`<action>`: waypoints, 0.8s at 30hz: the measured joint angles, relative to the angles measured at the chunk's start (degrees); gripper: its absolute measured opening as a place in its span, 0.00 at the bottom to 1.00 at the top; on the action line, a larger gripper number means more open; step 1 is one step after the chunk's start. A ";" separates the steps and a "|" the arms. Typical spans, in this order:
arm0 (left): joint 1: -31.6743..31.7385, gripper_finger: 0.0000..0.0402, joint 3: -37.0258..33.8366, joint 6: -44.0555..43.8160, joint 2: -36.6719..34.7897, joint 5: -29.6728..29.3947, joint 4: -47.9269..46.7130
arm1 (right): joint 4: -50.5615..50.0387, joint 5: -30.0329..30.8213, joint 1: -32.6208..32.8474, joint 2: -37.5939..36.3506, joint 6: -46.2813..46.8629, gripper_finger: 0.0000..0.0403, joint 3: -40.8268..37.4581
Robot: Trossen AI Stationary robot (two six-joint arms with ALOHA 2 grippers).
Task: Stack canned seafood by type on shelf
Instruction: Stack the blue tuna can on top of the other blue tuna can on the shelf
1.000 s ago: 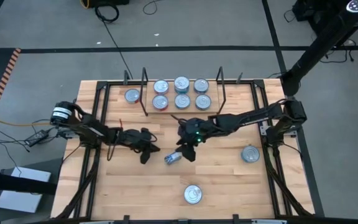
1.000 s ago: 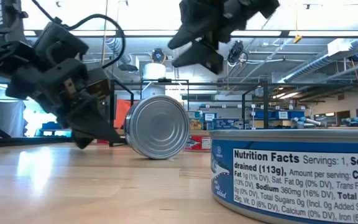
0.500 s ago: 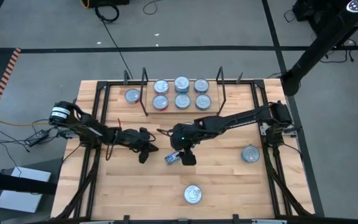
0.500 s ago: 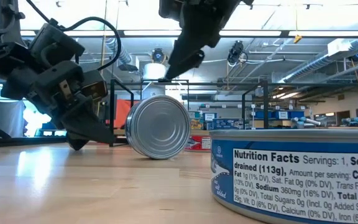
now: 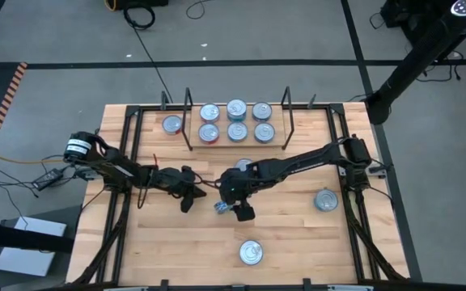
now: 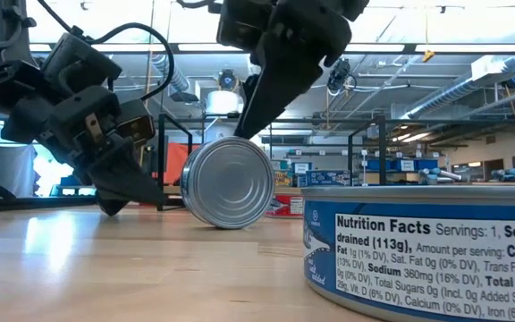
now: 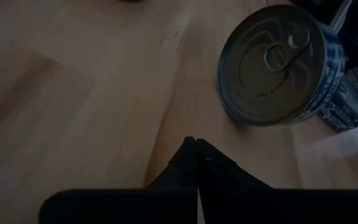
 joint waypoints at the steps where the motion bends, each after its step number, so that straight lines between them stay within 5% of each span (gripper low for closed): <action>1: 0.00 0.00 0.01 -0.03 0.00 0.00 -0.15 | -0.04 0.14 -0.01 0.02 -0.07 0.76 0.00; 24: -0.02 0.00 0.03 0.15 -0.02 -0.86 -0.97 | 4.26 -0.40 -0.31 1.04 -4.16 0.64 -2.03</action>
